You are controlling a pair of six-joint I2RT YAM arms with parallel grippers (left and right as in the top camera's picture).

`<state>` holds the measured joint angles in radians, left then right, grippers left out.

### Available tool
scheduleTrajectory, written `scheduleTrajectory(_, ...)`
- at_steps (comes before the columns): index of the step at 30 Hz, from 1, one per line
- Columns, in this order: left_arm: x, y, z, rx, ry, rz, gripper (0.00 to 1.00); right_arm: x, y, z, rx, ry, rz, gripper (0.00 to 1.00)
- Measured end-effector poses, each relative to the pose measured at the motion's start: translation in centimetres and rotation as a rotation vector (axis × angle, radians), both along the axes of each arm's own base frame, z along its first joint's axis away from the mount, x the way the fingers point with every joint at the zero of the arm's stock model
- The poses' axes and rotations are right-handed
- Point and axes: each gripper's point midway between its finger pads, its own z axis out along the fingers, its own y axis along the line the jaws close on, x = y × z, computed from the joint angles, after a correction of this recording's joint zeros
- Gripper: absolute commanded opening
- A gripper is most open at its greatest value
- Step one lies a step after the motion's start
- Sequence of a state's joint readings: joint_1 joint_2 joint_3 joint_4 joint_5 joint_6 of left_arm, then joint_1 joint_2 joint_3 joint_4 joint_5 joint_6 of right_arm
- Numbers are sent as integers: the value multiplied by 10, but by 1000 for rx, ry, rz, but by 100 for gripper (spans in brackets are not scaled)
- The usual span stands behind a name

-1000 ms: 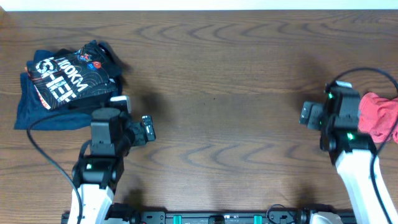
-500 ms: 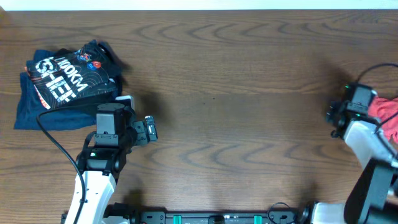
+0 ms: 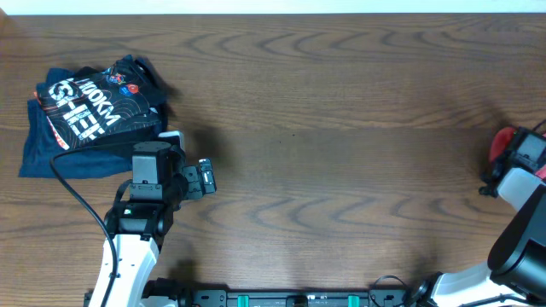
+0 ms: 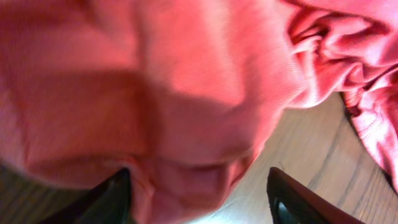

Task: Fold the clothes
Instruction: 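Reach the right gripper to the crumpled orange t-shirt and grasp it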

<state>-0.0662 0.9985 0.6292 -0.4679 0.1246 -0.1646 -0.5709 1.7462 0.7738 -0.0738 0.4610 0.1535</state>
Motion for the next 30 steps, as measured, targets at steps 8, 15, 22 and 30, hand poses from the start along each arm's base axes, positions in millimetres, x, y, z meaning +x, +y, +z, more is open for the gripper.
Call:
scheduleTrajectory(8, 0, 0, 0, -1, 0, 0, 98, -3, -12, -10, 47, -46, -29, 1)
scheduleTrajectory(15, 0, 0, 0, -1, -2, 0, 98, 37, 16, -11, 202, -192, 112, 1)
scheduleTrajectory(22, 2, 0, 1, -1, -9, 0, 98, 120, 136, 4, 428, -342, 446, 1)
scheduleTrajectory(30, 2, 0, 2, -1, -12, 0, 98, 252, 235, 154, 346, -765, 709, 26)
